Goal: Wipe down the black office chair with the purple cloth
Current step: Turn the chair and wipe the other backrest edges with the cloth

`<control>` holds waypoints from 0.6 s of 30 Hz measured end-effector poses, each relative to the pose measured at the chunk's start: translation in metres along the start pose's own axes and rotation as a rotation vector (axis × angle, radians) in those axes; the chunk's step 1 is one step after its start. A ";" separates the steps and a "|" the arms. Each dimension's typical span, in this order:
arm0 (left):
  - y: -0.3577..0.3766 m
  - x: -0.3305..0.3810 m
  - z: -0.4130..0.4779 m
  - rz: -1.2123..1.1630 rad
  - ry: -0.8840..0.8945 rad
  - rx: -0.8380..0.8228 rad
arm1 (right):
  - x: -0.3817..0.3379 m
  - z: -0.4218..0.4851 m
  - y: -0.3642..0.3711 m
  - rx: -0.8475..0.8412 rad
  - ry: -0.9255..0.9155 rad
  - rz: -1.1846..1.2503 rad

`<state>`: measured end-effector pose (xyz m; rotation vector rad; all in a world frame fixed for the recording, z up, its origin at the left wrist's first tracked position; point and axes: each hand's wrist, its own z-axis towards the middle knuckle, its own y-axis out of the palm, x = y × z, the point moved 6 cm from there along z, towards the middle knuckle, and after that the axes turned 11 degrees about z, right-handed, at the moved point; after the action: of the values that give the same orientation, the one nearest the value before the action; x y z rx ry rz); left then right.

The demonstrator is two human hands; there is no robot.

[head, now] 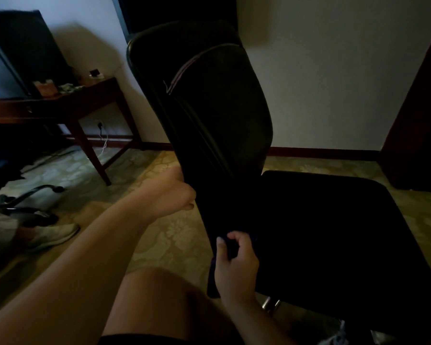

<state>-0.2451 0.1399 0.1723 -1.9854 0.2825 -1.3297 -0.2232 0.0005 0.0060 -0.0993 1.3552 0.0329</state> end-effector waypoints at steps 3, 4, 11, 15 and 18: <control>0.001 -0.001 0.005 -0.081 -0.032 -0.005 | -0.023 0.009 0.001 0.000 -0.028 0.033; 0.002 -0.003 0.008 -0.127 -0.043 -0.022 | -0.033 0.014 0.000 -0.003 -0.038 0.054; 0.002 -0.007 0.011 0.016 -0.016 -0.012 | -0.130 0.037 0.006 -0.183 -0.288 0.250; 0.002 -0.008 0.009 -0.001 -0.040 -0.026 | -0.108 0.031 0.007 -0.267 -0.349 0.069; 0.001 -0.009 0.007 0.070 -0.019 -0.005 | -0.062 0.017 -0.002 -0.195 -0.267 -0.075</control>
<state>-0.2432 0.1473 0.1640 -1.9727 0.3441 -1.2668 -0.2200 0.0023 0.0702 -0.3002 1.0782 0.1118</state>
